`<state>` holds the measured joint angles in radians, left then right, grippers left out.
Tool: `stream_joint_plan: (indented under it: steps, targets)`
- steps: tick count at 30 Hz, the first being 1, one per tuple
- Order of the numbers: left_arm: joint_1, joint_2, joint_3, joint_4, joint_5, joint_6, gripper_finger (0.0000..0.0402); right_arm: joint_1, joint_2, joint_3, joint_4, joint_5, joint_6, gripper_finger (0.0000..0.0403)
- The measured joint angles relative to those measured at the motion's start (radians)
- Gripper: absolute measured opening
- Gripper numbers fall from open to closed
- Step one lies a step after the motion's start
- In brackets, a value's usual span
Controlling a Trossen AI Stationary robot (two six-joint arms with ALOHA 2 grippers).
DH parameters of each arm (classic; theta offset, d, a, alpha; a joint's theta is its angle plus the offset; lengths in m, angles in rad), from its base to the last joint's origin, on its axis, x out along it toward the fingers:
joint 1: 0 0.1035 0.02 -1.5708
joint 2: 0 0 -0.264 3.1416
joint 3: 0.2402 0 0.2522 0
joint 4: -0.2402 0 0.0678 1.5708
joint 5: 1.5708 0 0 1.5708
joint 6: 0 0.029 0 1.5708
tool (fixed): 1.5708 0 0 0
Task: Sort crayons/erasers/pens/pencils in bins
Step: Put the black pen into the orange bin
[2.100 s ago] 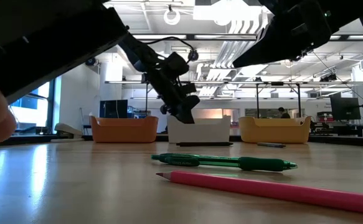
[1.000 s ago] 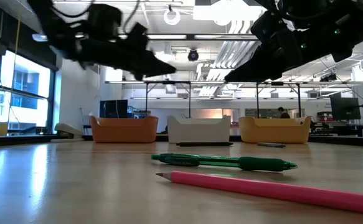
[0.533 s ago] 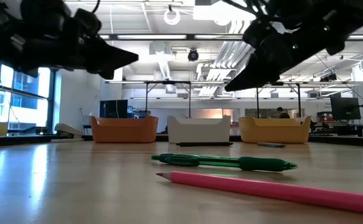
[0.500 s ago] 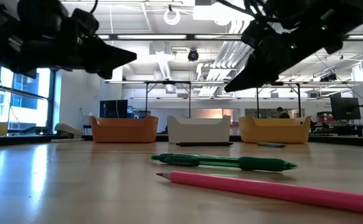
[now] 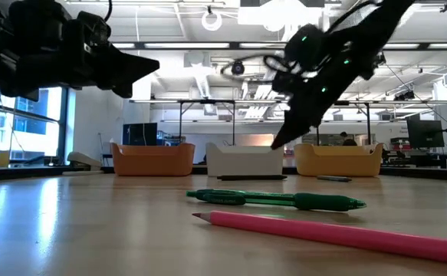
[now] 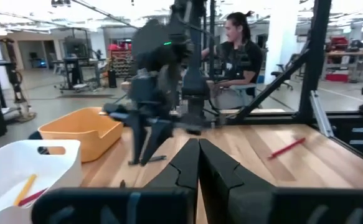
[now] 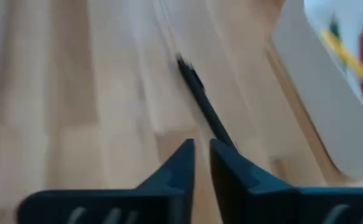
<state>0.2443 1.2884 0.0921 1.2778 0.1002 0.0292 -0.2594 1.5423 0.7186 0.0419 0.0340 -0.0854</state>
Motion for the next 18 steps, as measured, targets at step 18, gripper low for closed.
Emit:
stream_joint_plan:
  steps: [18]
  targets:
    - [0.000, 0.001, 0.000, -0.033, -0.011, -0.037, 0.0000, -0.157, 0.321, 0.354, -0.441, -0.037, -0.302, 0.0106]
